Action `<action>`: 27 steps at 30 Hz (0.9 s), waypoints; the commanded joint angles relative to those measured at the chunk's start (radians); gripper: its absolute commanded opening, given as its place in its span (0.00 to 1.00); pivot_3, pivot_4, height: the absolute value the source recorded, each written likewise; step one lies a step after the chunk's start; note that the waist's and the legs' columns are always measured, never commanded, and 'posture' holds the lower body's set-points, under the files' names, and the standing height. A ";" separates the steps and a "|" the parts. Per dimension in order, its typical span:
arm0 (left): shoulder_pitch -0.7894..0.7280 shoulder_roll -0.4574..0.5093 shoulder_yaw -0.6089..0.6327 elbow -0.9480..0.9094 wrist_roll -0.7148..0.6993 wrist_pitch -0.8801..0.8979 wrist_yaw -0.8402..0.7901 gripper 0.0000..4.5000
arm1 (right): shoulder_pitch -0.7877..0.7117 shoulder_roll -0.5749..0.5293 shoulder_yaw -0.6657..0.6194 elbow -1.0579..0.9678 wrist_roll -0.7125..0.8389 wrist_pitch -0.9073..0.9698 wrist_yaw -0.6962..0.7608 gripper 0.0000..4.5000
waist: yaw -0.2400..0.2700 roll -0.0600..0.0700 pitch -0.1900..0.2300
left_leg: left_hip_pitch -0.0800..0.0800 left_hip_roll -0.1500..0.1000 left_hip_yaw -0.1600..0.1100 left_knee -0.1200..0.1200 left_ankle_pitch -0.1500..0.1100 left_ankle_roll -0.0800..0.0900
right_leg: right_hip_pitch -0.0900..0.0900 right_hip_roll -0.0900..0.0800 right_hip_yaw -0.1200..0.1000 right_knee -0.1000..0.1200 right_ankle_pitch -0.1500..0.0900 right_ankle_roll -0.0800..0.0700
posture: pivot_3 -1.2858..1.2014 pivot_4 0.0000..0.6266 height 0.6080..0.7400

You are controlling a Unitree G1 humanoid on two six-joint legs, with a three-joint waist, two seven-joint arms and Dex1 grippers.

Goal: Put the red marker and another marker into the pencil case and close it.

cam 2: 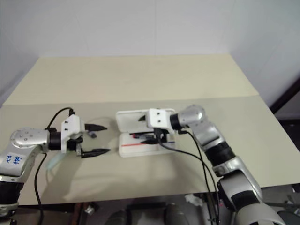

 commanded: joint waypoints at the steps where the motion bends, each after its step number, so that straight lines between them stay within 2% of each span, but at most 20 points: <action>1: -0.020 -0.005 0.004 -0.010 -0.010 -0.015 0.004 1.00 | 0.041 -0.038 -0.056 -0.188 0.158 0.128 0.072 0.99 | 0.002 0.000 0.000 | 0.000 0.000 0.000 0.000 0.000 0.000 | 0.000 0.000 0.000 0.000 0.000 0.000 | 0.52 0.24 1.00; 9: -0.009 -0.028 0.041 -0.037 -0.038 0.056 0.072 1.00 | 0.172 -0.201 -0.174 -0.403 0.354 0.293 0.120 0.99 | 0.006 0.000 0.000 | 0.000 0.000 0.000 0.001 0.000 0.000 | 0.002 0.000 0.000 -0.001 0.000 0.000 | 0.52 0.24 1.00; 14: 0.046 -0.026 0.120 -0.080 -0.045 0.137 0.172 1.00 | 0.235 -0.293 -0.306 -0.407 0.431 0.309 0.118 0.99 | -0.001 0.000 0.000 | 0.000 0.000 -0.001 0.001 0.000 0.000 | 0.001 0.000 0.000 -0.001 0.000 0.000 | 0.52 0.24 1.00; 18: 0.129 -0.022 0.208 -0.138 -0.032 0.224 0.286 1.00 | 0.260 -0.312 -0.423 -0.403 0.502 0.325 0.072 0.99 | -0.001 -0.001 0.000 | 0.001 0.000 0.000 -0.001 0.000 0.000 | 0.001 0.000 0.000 -0.002 -0.001 0.000 | 0.52 0.24 1.00; 23: 0.228 -0.064 0.286 -0.288 -0.033 0.404 0.467 1.00 | 0.253 -0.346 -0.457 -0.350 0.489 0.316 0.059 0.99 | 0.001 -0.003 0.001 | 0.000 0.000 -0.001 0.000 0.000 0.000 | 0.002 0.000 0.001 -0.003 0.000 0.000 | 0.52 0.24 1.00; 27: 0.308 -0.041 0.327 -0.385 -0.044 0.511 0.503 1.00 | 0.239 -0.356 -0.445 -0.302 0.457 0.276 0.059 0.99 | 0.001 -0.004 0.001 | 0.001 0.000 0.000 0.000 -0.001 -0.001 | 0.002 -0.001 0.001 -0.004 0.000 0.000 | 0.52 0.24 1.00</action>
